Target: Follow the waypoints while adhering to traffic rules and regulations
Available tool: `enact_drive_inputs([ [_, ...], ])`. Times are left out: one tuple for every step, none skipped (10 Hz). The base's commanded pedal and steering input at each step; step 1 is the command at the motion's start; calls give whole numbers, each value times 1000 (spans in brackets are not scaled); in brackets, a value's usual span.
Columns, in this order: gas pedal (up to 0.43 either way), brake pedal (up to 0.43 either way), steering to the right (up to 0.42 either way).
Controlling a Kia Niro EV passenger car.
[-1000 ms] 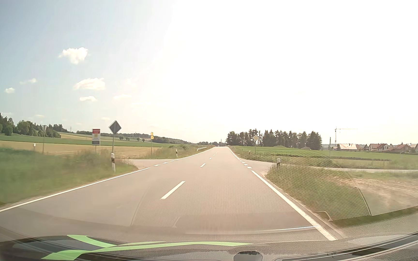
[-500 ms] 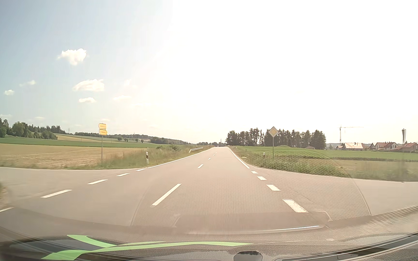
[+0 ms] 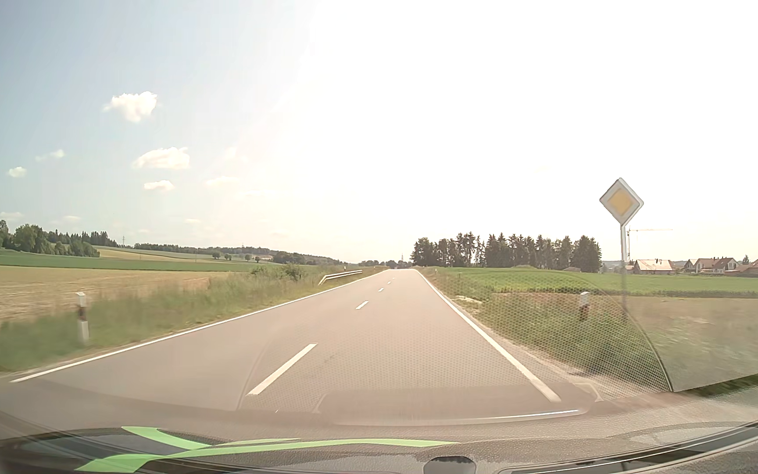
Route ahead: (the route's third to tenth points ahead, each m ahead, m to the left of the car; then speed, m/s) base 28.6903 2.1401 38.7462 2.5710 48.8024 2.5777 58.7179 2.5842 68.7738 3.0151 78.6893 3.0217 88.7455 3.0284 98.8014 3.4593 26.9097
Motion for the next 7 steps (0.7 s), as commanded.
enact_drive_inputs([
  [220,0,-2],
  [220,0,-2],
  [220,0,-2],
  [220,0,-2],
  [220,0,-2],
  [220,0,-2],
  [220,0,-2],
])
